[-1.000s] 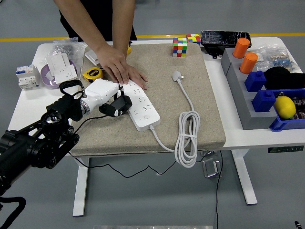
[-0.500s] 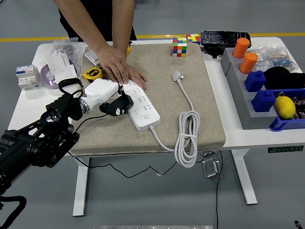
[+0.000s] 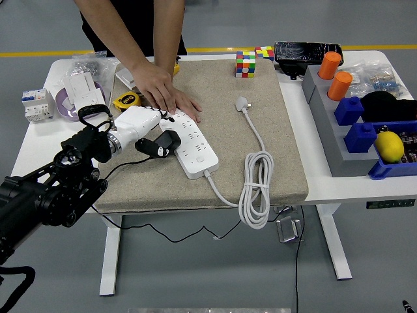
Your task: Pick up the plug,place it near the board,insert it into the board,press the button
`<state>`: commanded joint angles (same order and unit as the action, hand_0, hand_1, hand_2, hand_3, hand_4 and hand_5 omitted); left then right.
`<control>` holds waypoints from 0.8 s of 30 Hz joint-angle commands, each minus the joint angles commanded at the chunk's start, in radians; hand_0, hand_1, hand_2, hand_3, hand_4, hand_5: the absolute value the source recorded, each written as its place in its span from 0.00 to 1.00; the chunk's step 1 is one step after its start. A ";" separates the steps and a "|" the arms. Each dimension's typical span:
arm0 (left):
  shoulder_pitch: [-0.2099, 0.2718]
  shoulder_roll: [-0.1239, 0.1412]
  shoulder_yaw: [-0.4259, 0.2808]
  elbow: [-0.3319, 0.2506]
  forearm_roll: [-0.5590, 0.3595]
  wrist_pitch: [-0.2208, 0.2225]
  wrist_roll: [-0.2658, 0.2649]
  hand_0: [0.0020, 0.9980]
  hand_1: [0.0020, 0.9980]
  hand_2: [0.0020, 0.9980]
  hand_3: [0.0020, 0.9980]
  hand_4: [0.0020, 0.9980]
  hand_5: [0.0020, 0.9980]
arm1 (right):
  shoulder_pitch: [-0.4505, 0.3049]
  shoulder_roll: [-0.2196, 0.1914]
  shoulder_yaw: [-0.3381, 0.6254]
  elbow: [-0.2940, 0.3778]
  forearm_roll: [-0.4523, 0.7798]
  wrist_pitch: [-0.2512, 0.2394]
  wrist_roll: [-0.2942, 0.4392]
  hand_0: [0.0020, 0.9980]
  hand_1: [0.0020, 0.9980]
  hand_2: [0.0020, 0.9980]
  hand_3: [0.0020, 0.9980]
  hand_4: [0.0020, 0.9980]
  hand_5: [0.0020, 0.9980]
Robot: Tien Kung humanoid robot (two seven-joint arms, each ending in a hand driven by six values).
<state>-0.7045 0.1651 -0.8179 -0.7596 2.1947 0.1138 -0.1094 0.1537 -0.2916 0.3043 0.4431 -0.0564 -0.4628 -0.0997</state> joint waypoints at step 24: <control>0.117 0.016 -0.226 -0.206 -0.210 -0.034 0.025 0.91 0.98 0.94 0.90 1.00 1.00 | -0.011 0.005 0.007 0.000 -0.006 -0.003 0.000 0.97 0.85 0.78 0.80 1.00 1.00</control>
<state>-0.5874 0.1811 -1.0442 -0.9653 1.9850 0.0802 -0.0844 0.1424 -0.2871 0.3109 0.4426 -0.0619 -0.4660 -0.0994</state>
